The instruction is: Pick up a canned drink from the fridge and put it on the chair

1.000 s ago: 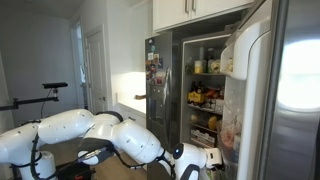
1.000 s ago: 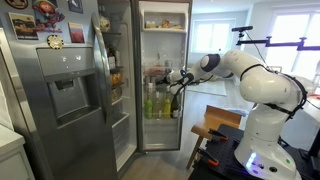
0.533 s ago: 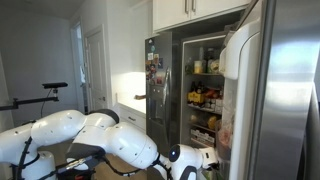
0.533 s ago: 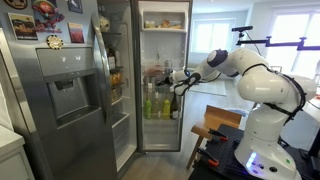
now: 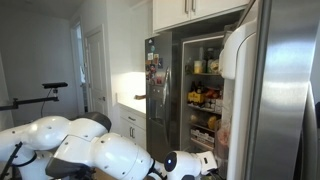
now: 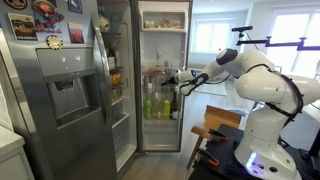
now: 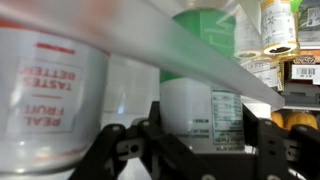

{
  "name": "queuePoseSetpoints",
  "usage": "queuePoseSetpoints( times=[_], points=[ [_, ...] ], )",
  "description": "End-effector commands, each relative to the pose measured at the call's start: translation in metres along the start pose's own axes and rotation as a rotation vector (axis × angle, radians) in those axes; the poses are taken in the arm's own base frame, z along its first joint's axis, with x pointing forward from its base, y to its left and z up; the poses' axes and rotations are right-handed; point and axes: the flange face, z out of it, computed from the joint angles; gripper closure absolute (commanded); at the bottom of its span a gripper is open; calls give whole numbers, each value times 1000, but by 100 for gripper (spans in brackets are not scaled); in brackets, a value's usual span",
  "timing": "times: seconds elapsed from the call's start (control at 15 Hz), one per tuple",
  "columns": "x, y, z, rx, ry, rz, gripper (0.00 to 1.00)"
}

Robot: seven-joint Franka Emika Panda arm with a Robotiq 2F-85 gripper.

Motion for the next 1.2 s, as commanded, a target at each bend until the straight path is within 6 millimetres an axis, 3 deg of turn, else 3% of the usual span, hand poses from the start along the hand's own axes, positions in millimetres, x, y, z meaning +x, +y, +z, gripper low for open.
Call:
queuePoseSetpoints(
  times=[0.0,0.27,0.6,0.93,1.13],
  points=[
    [1,-15,-35,95,78,-15,53],
    [-15,-22,-74,156,141,0,53],
    [-33,-44,-114,226,149,13,53],
    [-35,-73,-136,291,182,15,53],
    [-45,-103,-158,358,180,35,53]
  ],
)
